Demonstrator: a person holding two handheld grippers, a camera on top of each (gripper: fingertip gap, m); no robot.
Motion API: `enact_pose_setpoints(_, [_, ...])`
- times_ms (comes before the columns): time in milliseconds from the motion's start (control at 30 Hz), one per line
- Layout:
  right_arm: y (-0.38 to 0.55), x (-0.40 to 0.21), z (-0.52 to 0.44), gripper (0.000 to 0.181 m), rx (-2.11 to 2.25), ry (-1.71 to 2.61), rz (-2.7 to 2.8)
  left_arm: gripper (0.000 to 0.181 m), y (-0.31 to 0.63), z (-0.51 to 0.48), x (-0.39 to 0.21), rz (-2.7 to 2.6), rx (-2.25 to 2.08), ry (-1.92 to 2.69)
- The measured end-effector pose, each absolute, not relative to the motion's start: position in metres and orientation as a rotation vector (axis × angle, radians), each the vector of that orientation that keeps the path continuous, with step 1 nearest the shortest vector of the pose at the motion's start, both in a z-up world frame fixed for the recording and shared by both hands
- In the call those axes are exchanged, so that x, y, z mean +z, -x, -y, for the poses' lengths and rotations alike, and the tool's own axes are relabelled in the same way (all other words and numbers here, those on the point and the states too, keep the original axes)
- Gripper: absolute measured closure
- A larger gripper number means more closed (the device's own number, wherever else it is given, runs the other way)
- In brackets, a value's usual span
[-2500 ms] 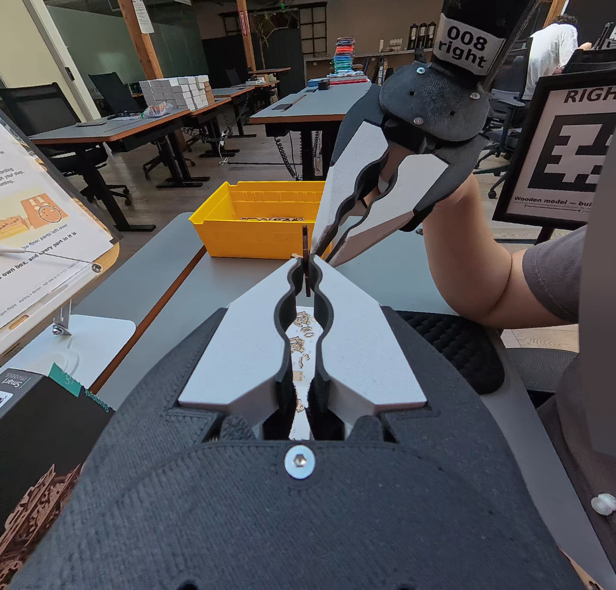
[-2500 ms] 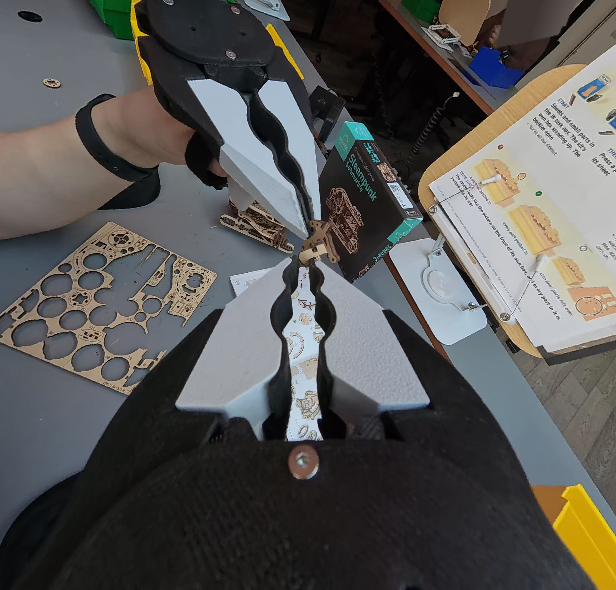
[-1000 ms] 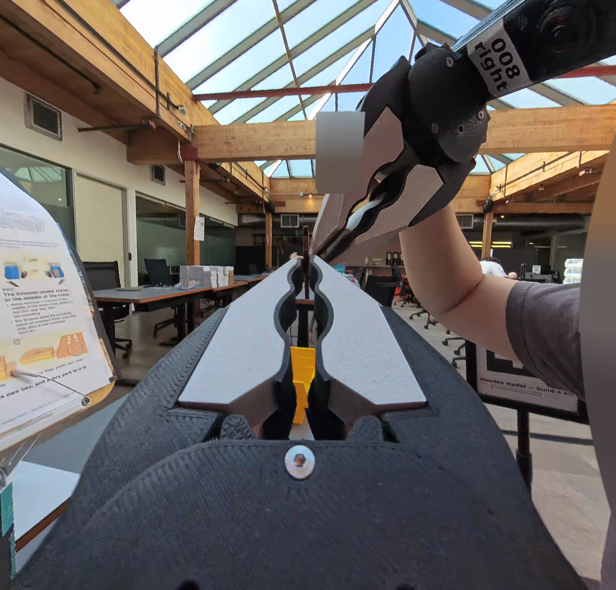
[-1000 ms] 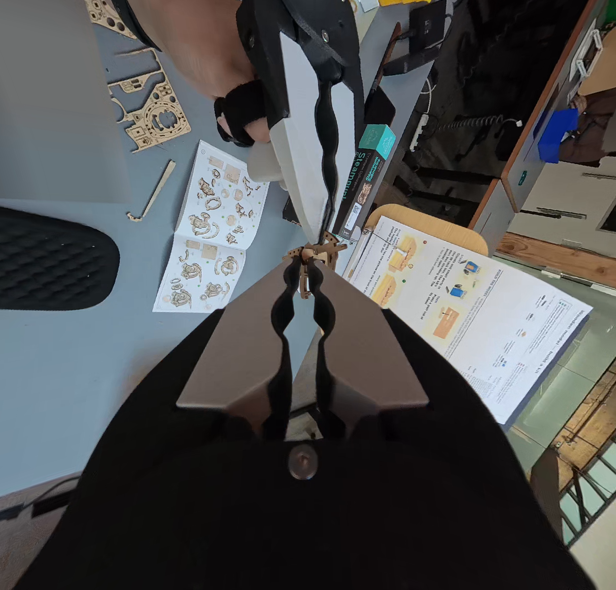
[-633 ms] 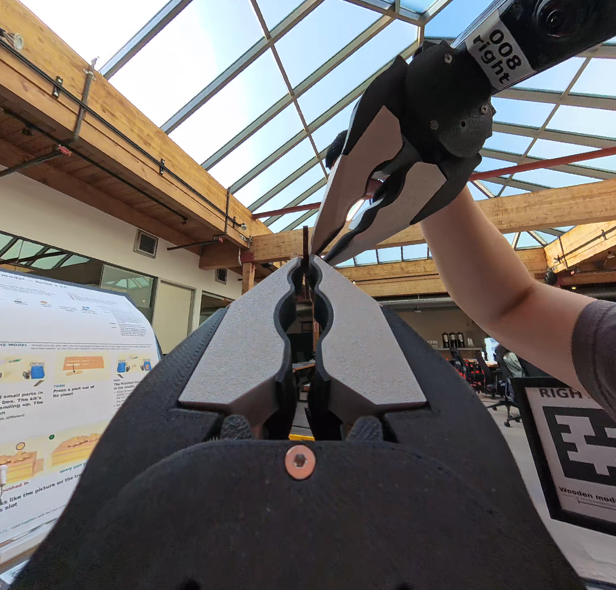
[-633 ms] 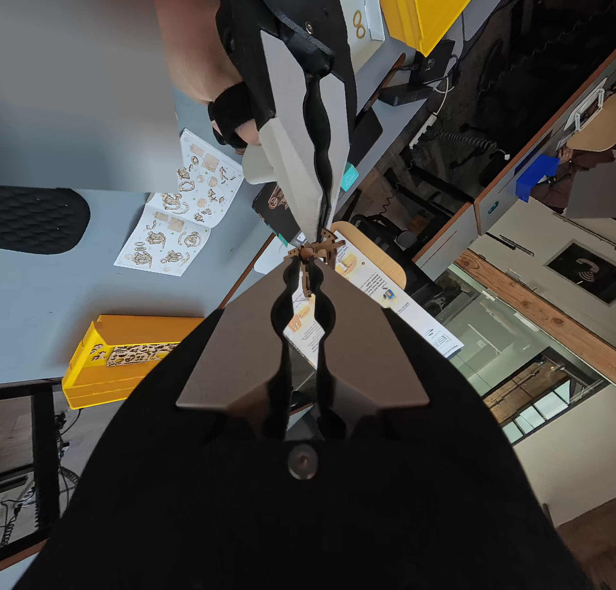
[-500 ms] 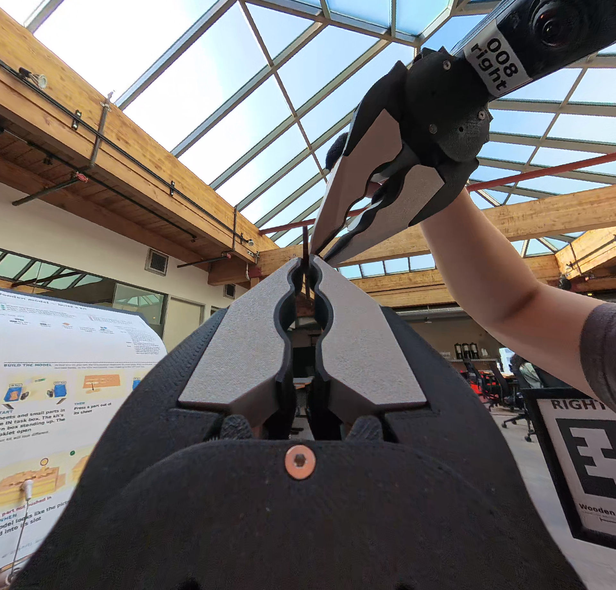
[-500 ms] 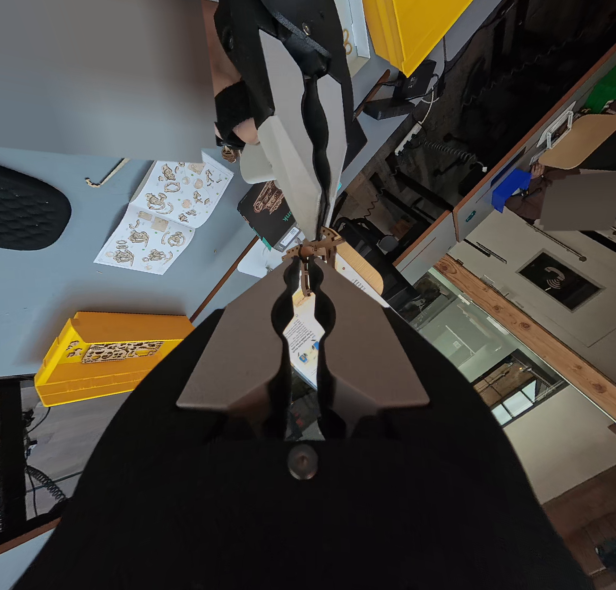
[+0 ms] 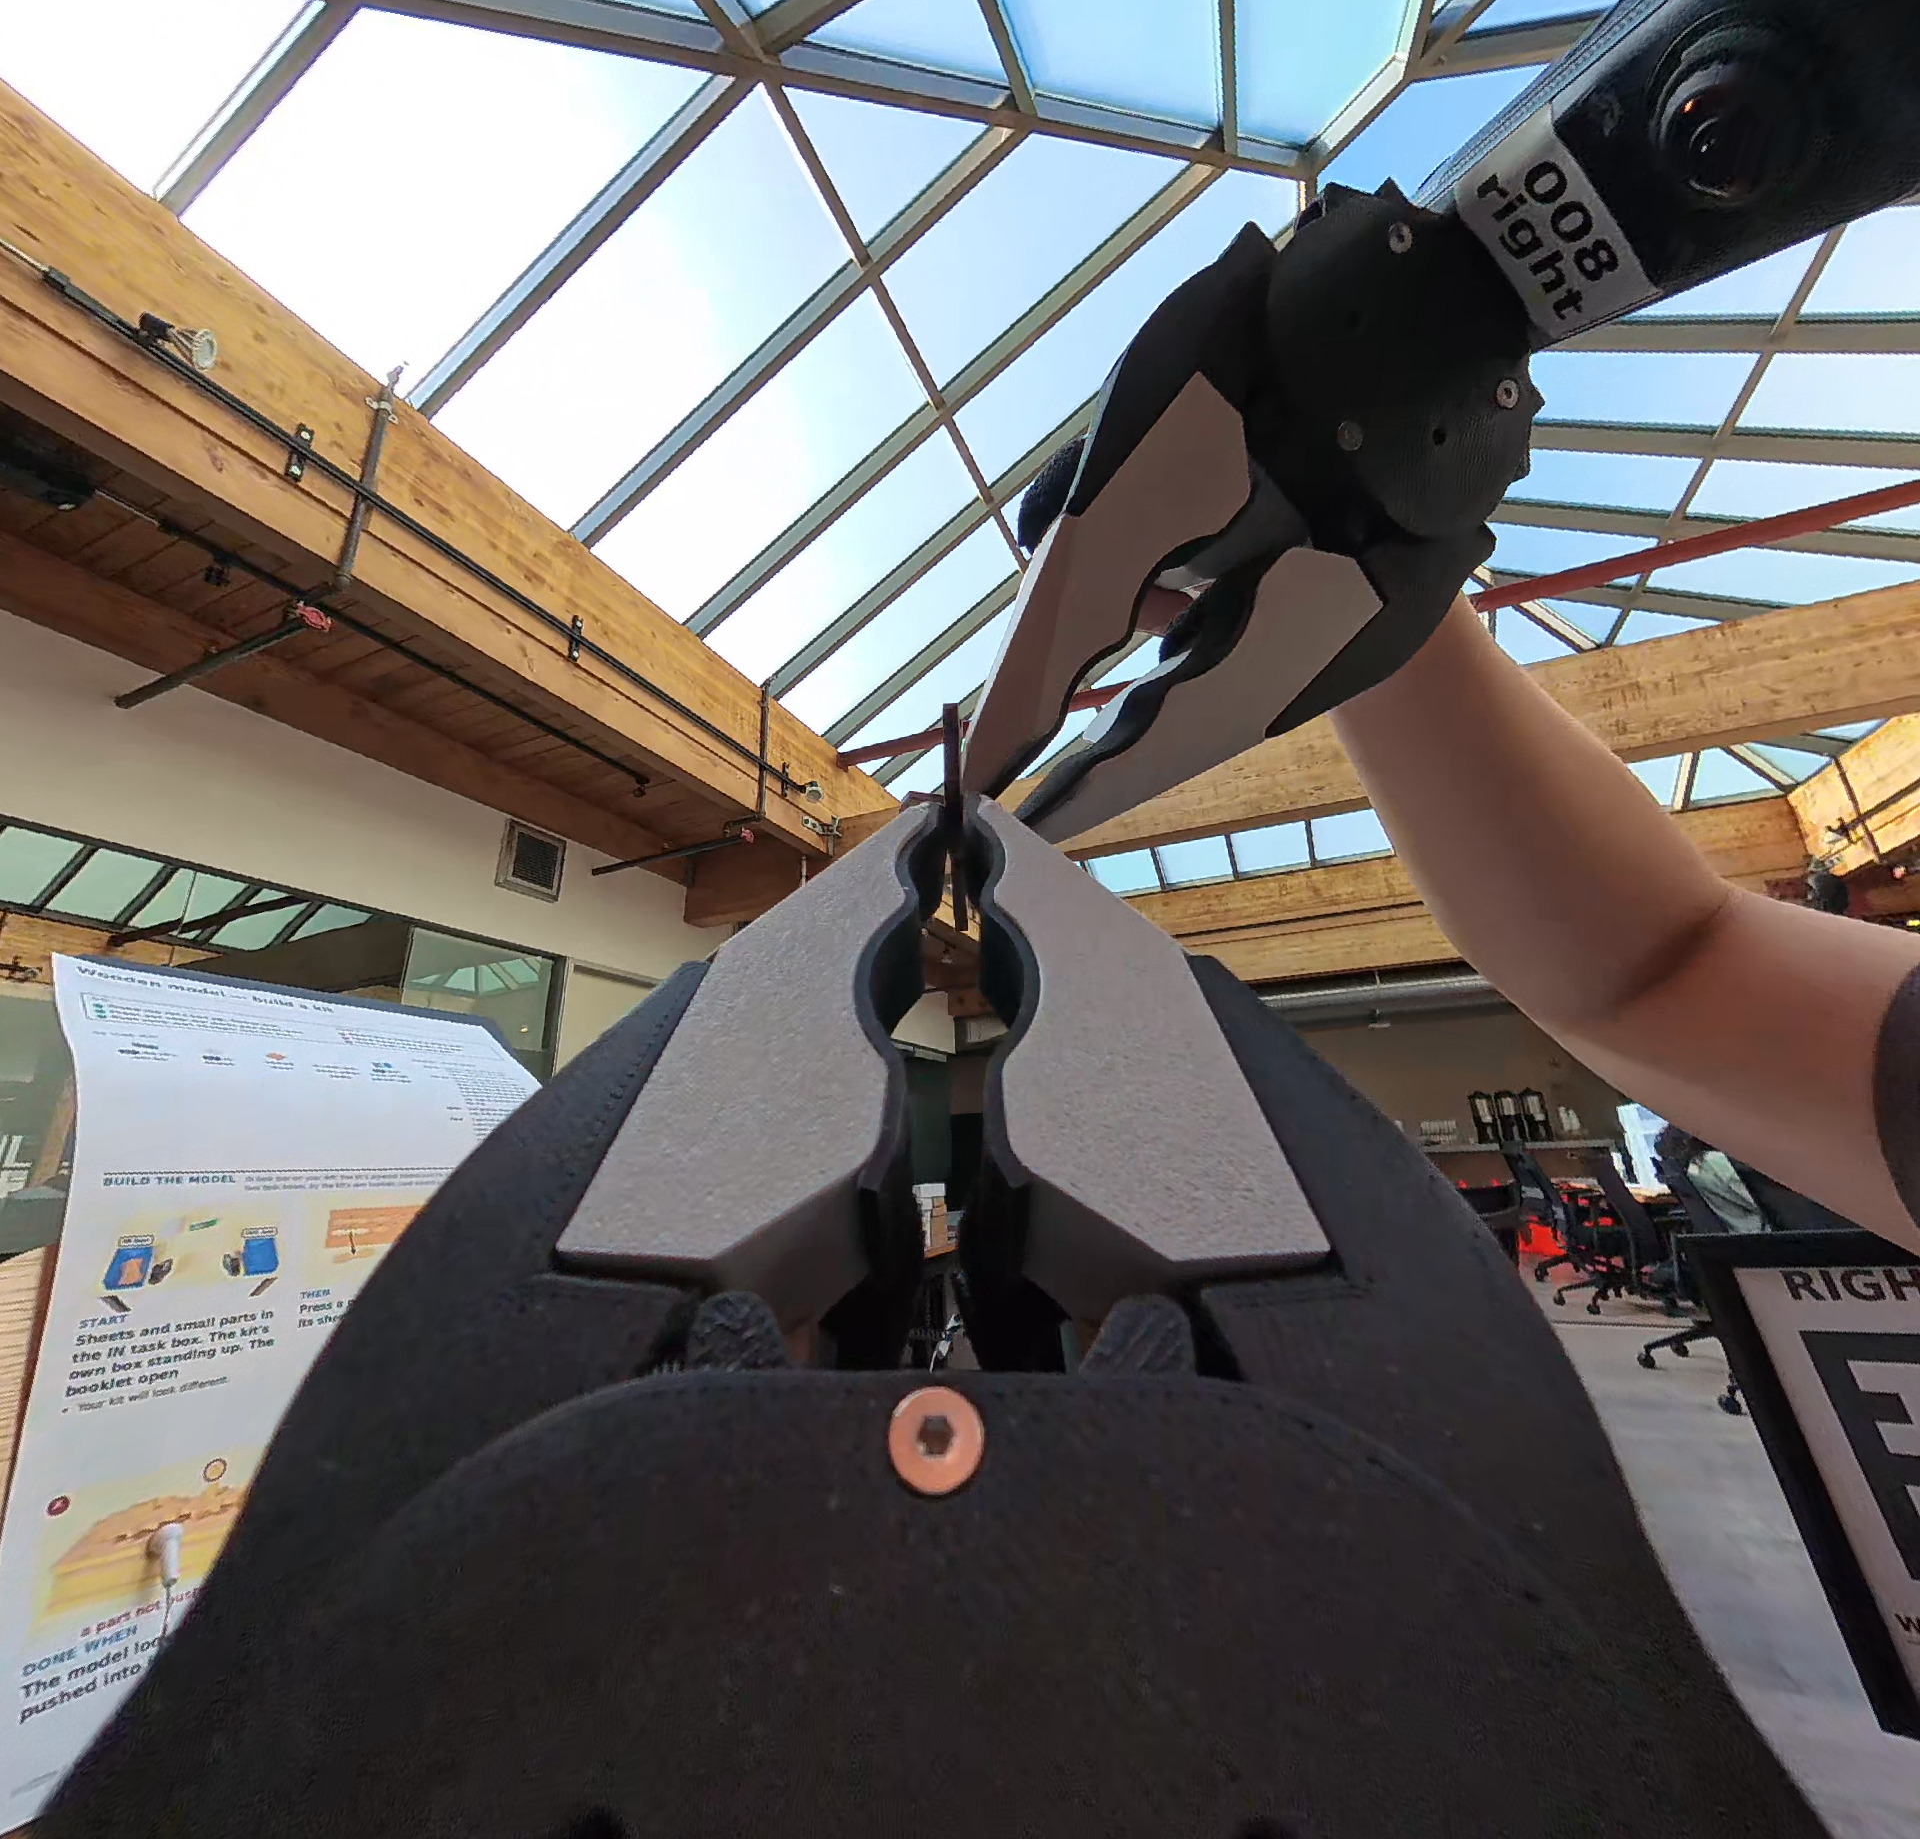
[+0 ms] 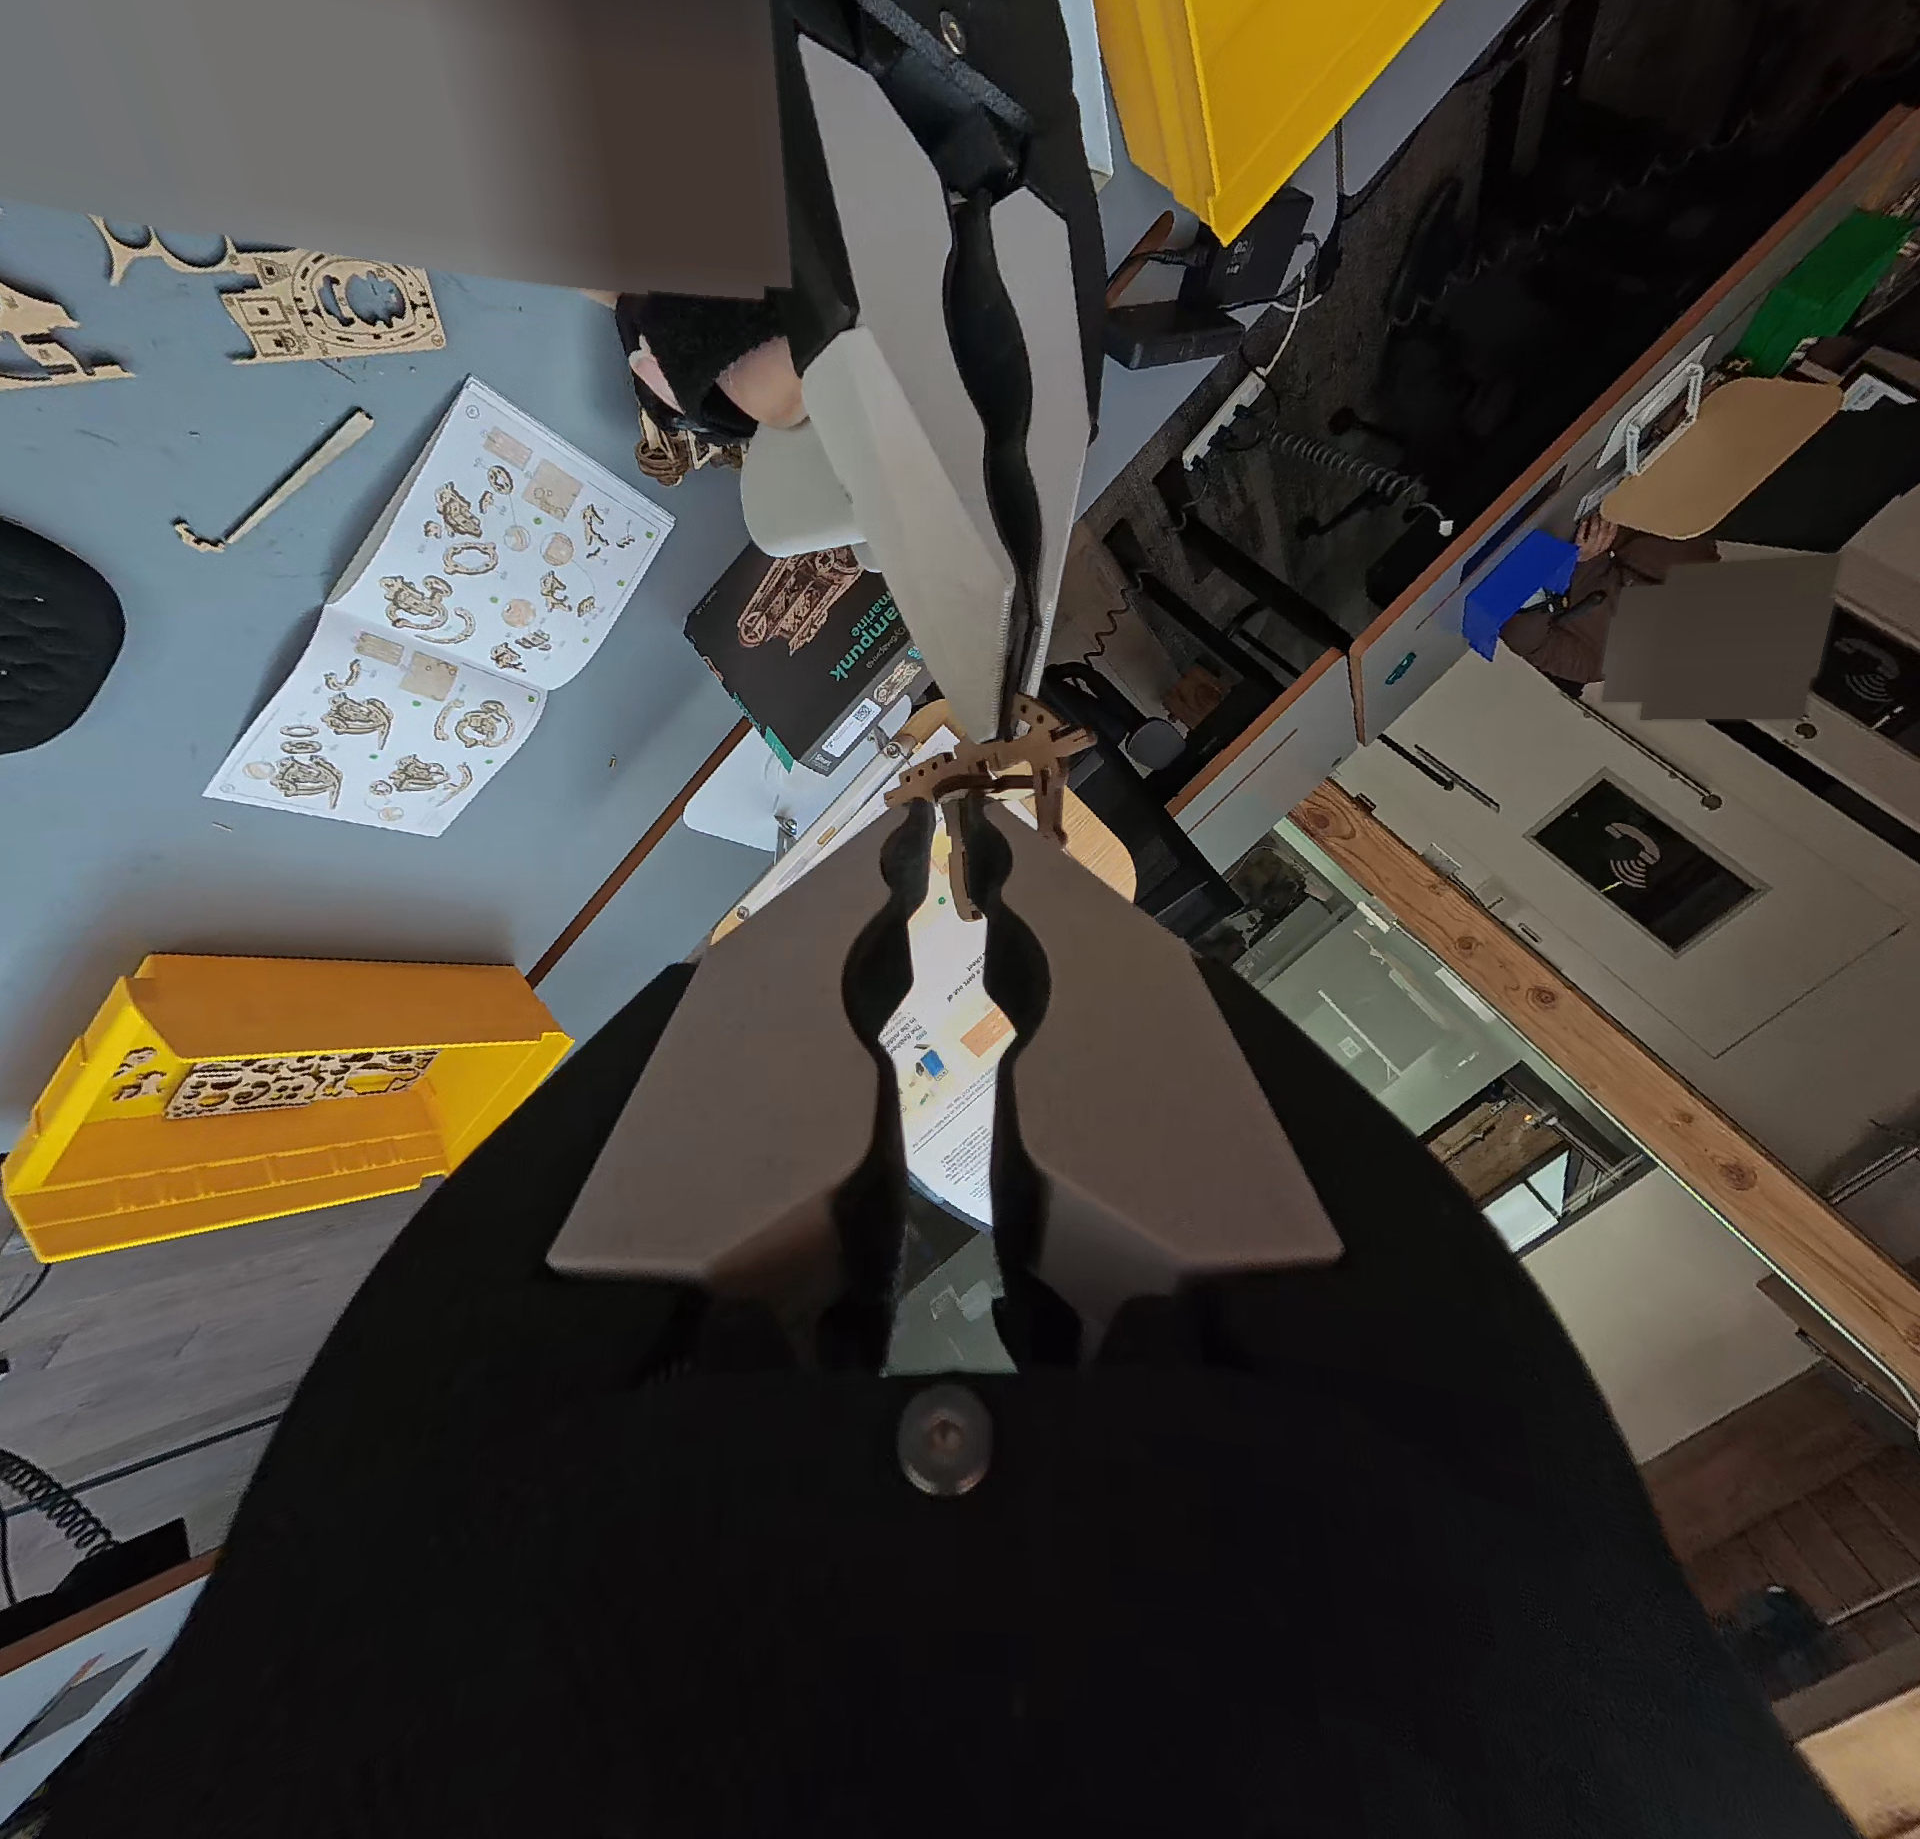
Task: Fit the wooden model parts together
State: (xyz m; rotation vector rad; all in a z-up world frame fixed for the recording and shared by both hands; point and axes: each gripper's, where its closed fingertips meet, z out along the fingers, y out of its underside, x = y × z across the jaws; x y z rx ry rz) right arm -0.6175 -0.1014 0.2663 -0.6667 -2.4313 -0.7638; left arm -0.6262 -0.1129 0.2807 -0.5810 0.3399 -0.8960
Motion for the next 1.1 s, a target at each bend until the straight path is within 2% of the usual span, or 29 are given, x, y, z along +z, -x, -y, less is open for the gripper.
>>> enact_pose_setpoints(33, [0.618, 0.266, 0.102, 0.176, -0.761, 0.659, 2.430, 0.181, 0.626, 0.113, 0.281, -0.340, -0.900, 0.579])
enact_pose_setpoints(867, [0.621, 0.269, 0.102, 0.174, -0.681, 0.681, 2.349, 0.181, 0.634, 0.107, 0.281, -0.325, -0.875, 0.585])
enact_pose_setpoints(1000, [0.616, 0.275, 0.107, 0.170, -0.408, 0.804, 2.173, 0.181, 0.642, 0.094, 0.275, -0.359, -0.931, 0.687])
enact_pose_setpoints(1100, [0.598, 0.245, 0.104, 0.168, -0.125, 0.943, 2.019, 0.181, 0.655, 0.088, 0.266, -0.414, -1.038, 0.796])
